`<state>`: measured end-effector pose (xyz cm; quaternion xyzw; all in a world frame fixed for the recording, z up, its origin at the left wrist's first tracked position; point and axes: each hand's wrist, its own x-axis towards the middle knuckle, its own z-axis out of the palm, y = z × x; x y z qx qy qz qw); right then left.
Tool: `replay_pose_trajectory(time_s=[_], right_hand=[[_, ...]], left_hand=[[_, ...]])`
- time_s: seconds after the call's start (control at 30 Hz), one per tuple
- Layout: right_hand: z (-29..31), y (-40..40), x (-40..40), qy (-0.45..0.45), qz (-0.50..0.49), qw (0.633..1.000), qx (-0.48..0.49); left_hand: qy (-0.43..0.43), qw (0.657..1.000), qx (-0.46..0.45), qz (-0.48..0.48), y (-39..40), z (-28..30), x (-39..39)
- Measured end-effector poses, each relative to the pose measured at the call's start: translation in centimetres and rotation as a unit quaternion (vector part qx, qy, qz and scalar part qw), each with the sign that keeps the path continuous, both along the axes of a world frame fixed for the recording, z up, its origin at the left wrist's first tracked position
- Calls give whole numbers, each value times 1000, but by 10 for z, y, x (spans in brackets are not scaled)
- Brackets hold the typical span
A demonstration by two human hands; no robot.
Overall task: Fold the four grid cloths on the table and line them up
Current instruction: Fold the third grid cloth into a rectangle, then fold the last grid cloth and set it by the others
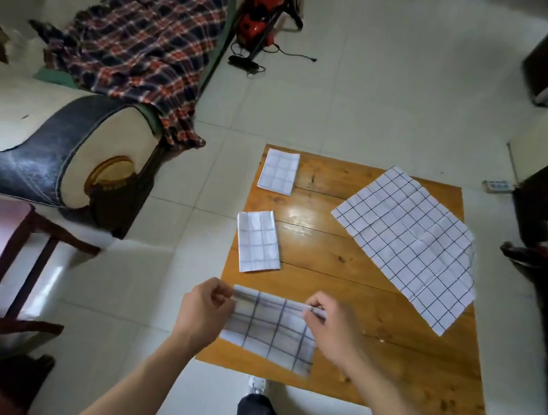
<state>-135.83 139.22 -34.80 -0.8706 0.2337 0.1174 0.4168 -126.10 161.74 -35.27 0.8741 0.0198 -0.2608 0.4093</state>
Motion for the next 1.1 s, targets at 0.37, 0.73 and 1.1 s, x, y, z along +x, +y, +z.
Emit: replay_pose_trajectory(time_s=[0.37, 0.73, 1.1], right_hand=[[-141, -20, 35, 129, -80, 988, 23], [-51, -30, 42, 107, -67, 991, -34], [117, 17, -58, -42, -106, 991, -76]], left_hand=[[89, 995, 48, 0, -24, -145, 52], [-23, 996, 67, -59, -13, -46, 74], [-161, 971, -44, -170, -12, 93, 25]])
